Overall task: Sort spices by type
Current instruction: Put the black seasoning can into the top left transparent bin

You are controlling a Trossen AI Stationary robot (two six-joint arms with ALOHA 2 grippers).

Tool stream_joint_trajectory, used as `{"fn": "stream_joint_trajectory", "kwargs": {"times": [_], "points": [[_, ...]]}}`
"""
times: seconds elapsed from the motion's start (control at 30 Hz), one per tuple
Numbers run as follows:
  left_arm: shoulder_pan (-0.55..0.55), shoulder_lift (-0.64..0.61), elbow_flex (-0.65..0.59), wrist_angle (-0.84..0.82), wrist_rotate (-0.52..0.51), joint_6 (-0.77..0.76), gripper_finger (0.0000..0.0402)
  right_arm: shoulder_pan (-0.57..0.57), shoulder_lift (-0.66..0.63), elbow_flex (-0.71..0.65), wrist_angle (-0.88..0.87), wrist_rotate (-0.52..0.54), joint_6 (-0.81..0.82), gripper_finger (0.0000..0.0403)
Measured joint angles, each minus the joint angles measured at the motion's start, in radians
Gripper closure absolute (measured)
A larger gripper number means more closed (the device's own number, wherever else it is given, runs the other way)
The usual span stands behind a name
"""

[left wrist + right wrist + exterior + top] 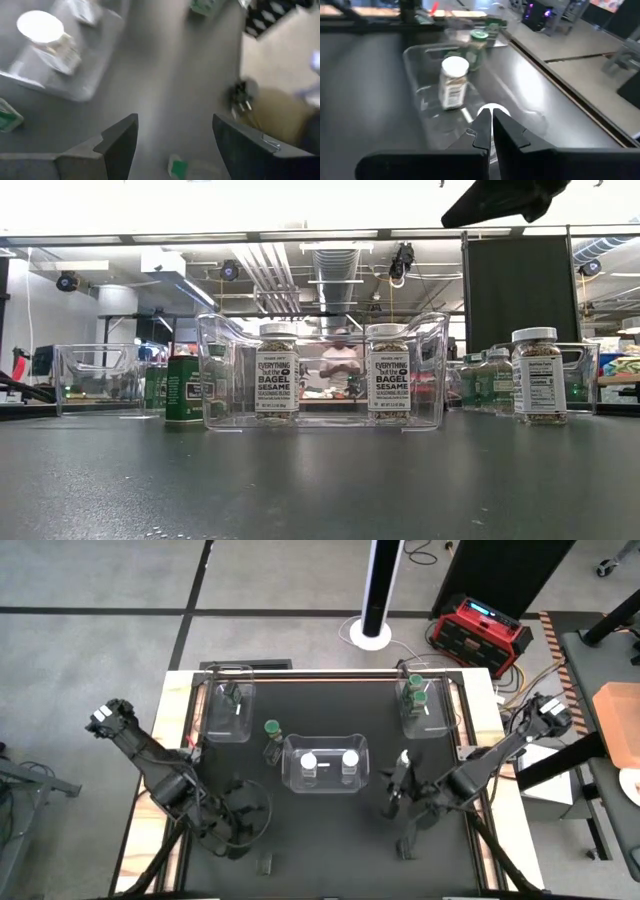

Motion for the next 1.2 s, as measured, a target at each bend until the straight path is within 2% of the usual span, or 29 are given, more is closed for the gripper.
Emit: {"fn": "stream_joint_trajectory", "kwargs": {"times": [0.13, 0.37, 0.5, 0.73, 0.83, 1.03, 1.13, 1.2], "points": [[-0.062, 0.000, -0.013, 0.003, 0.041, -0.008, 0.0161, 0.030, 0.056, 0.000, 0.076, 0.000, 0.000, 0.0393], [-0.116, 0.003, -0.013, 0.007, 0.028, -0.087, 0.0161, 0.071, 0.113, 0.000, 0.169, 0.000, 0.008, 0.0393], [-0.119, 0.003, -0.013, 0.014, 0.001, -0.109, 0.0161, 0.090, 0.115, 0.013, 0.169, -0.017, 0.084, 0.0393], [-0.119, 0.003, -0.013, 0.005, -0.113, -0.077, 0.0161, 0.090, 0.123, 0.142, 0.114, -0.298, 0.175, 0.0394], [-0.119, 0.003, -0.014, 0.006, -0.161, -0.053, 0.0161, 0.090, 0.166, 0.245, -0.076, -0.368, 0.260, 0.0394], [-0.118, 0.003, -0.014, 0.005, -0.231, -0.005, 0.0161, 0.090, 0.291, 0.489, -0.637, -0.457, 0.621, 0.0394], [-0.118, 0.003, -0.014, 0.005, -0.249, 0.029, 0.0161, 0.093, 0.340, 0.572, -0.832, -0.558, 0.778, 0.0394], [-0.118, 0.003, -0.014, 0.005, -0.257, 0.057, 0.0161, 0.100, 0.355, 0.605, -0.898, -0.652, 0.864, 0.0394]]}}
